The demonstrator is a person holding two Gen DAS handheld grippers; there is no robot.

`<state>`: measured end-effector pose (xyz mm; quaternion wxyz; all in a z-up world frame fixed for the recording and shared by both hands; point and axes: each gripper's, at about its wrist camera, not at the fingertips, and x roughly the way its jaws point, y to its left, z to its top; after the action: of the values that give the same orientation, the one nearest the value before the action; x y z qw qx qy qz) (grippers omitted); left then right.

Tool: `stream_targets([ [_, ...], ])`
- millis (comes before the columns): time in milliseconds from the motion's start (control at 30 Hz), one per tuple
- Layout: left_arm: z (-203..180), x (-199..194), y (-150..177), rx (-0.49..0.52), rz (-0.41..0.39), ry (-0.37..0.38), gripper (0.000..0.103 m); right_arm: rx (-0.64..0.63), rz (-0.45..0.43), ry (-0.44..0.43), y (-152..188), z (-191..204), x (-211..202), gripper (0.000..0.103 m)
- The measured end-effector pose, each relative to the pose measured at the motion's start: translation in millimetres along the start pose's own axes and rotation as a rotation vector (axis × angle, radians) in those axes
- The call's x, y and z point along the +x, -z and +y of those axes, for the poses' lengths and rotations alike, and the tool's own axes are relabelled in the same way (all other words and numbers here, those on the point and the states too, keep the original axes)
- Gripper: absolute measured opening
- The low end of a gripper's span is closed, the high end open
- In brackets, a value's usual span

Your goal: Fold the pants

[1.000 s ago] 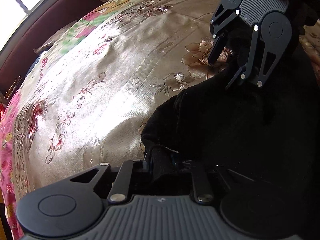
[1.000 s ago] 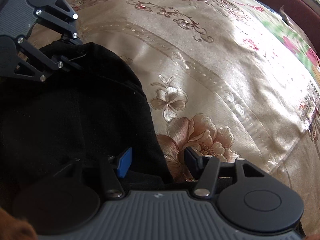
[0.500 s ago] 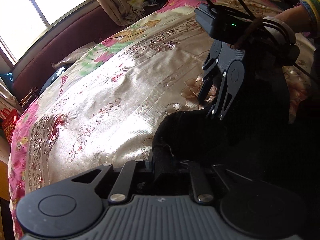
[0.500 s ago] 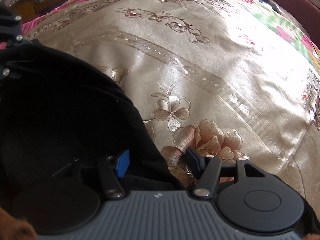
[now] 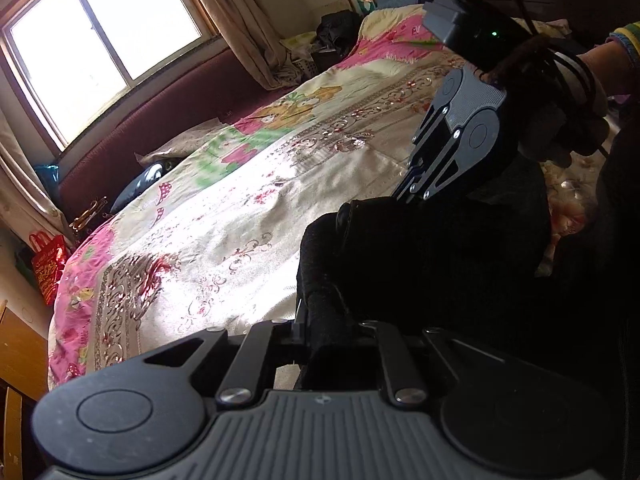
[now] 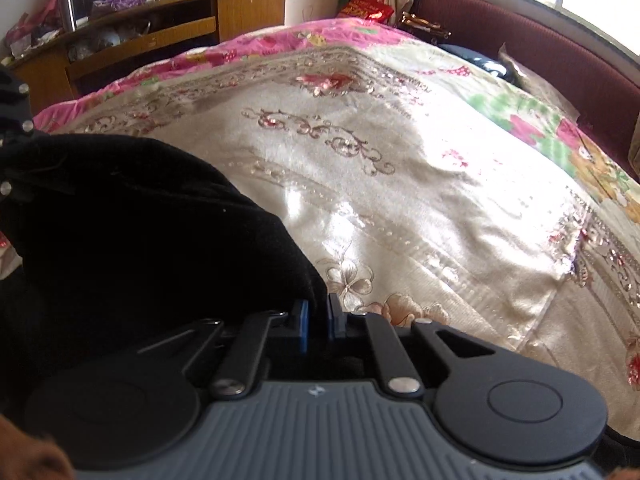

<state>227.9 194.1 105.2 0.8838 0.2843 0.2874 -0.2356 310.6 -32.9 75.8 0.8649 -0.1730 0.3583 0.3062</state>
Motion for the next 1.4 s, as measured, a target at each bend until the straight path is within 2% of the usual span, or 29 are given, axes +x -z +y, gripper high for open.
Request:
stream_targets([
  [133,-13,-47,3,-0.008,-0.076,-0.027,0.028,-0.003,-0.141,0.037,10,27,-89,0.008],
  [200,-30,-70,10,0.001,-0.107,-0.024,0.028,-0.055,-0.171,0.066,29,51,-124,0.008],
  [267,-49,-84,23,-0.013,-0.113,0.007,0.028,-0.116,-0.150,0.087,64,86,-146,0.011],
  [300,-58,-85,31,-0.023,-0.103,0.023,0.028,-0.110,-0.112,0.063,81,98,-147,0.012],
  [367,-81,-76,54,-0.045,-0.038,0.071,0.029,-0.080,0.038,-0.010,122,120,-130,0.018],
  [467,-127,-55,90,-0.012,0.073,0.102,0.029,-0.041,0.159,-0.060,165,136,-112,0.015],
  [533,-152,-52,103,0.027,0.092,0.089,0.029,-0.071,0.154,-0.022,173,139,-119,0.015],
  [600,-160,-56,106,0.011,0.078,0.082,0.029,-0.146,0.143,0.031,173,137,-127,0.018],
  [667,-159,-60,107,-0.019,0.059,0.058,0.030,-0.227,0.149,0.089,172,130,-130,0.026],
  [767,-153,-64,109,-0.063,0.039,0.045,0.031,-0.431,0.163,0.209,179,130,-120,0.031],
  [867,-154,-68,111,-0.060,0.033,0.030,0.032,-0.560,0.204,0.231,188,125,-98,0.033],
  [967,-150,-69,112,-0.094,0.017,0.021,0.032,-0.573,0.228,0.227,192,119,-80,0.034],
  [1067,-145,-70,113,-0.130,0.012,0.023,0.032,-0.575,0.183,0.257,191,115,-73,0.034],
  [1233,-153,-70,114,-0.077,0.029,0.009,0.037,-0.490,0.132,0.231,177,107,-72,0.032],
  [1333,-163,-67,116,-0.022,0.042,-0.016,0.039,-0.498,0.138,0.219,178,113,-68,0.032],
  [1400,-170,-65,119,0.011,0.058,-0.030,0.044,-0.481,0.143,0.221,178,113,-67,0.028],
])
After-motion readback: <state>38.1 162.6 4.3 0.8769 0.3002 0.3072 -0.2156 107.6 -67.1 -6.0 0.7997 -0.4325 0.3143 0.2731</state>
